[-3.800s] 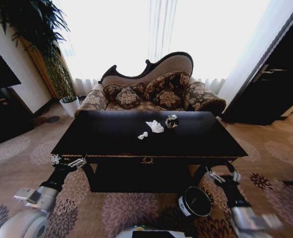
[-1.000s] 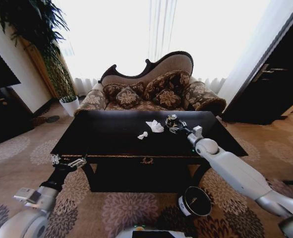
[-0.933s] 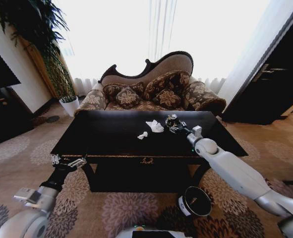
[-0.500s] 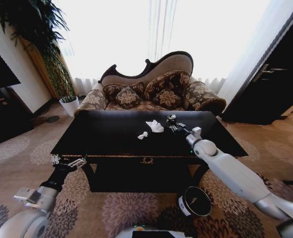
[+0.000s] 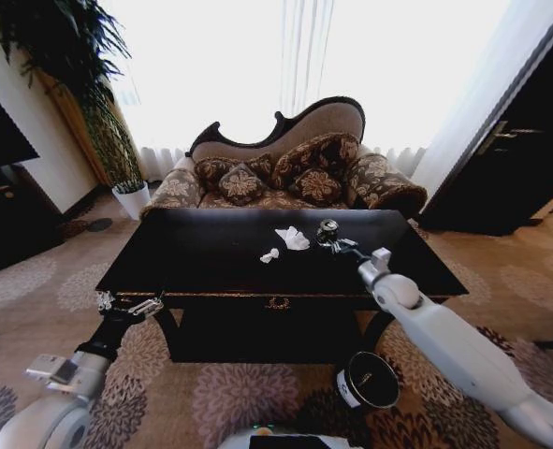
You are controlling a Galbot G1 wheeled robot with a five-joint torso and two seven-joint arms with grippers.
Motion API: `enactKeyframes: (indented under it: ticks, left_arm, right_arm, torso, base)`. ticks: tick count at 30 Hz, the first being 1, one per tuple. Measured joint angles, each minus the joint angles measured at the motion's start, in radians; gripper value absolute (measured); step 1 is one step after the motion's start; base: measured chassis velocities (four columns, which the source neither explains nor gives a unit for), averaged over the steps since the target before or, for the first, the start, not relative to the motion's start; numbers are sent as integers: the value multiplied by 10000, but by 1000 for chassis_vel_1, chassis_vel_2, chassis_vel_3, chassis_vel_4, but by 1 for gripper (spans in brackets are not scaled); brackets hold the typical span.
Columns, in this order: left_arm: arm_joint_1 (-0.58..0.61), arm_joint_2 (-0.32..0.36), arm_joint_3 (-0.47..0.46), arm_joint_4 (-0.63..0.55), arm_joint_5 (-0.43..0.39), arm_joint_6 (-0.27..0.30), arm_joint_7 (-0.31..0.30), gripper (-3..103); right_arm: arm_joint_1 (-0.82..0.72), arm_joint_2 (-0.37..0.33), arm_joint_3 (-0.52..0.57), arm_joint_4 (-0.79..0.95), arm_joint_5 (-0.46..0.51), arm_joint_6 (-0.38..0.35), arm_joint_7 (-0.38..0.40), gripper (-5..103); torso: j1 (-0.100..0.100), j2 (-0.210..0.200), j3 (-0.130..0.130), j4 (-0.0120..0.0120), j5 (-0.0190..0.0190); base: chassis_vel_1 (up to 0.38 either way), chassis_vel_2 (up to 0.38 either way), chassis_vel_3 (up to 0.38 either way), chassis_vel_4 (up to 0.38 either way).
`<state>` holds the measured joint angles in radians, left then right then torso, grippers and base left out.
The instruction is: Move to the front of the table and place the trash on the table into the trash bin.
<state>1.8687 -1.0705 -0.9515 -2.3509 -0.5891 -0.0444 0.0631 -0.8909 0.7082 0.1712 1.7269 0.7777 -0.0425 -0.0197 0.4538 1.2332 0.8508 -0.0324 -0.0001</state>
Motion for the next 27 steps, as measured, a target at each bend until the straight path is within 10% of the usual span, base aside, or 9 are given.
enactKeyframes:
  ticks: [11,27]
  left_arm:
    - [0,0,0,-1,0,1,0,100]
    - [1,0,0,0,0,0,0,100]
  right_arm:
    - [-3634,300,3495,1878,-15,288,-372,0]
    - [-7609,3997,6975,3582,-1016,2051,-1738,0]
  torso:
    - [-1,1,0,-1,-2]
    - [-1,1,-1,0,-3]
  base:
    - [0,0,0,0]
    - [0,0,0,0]
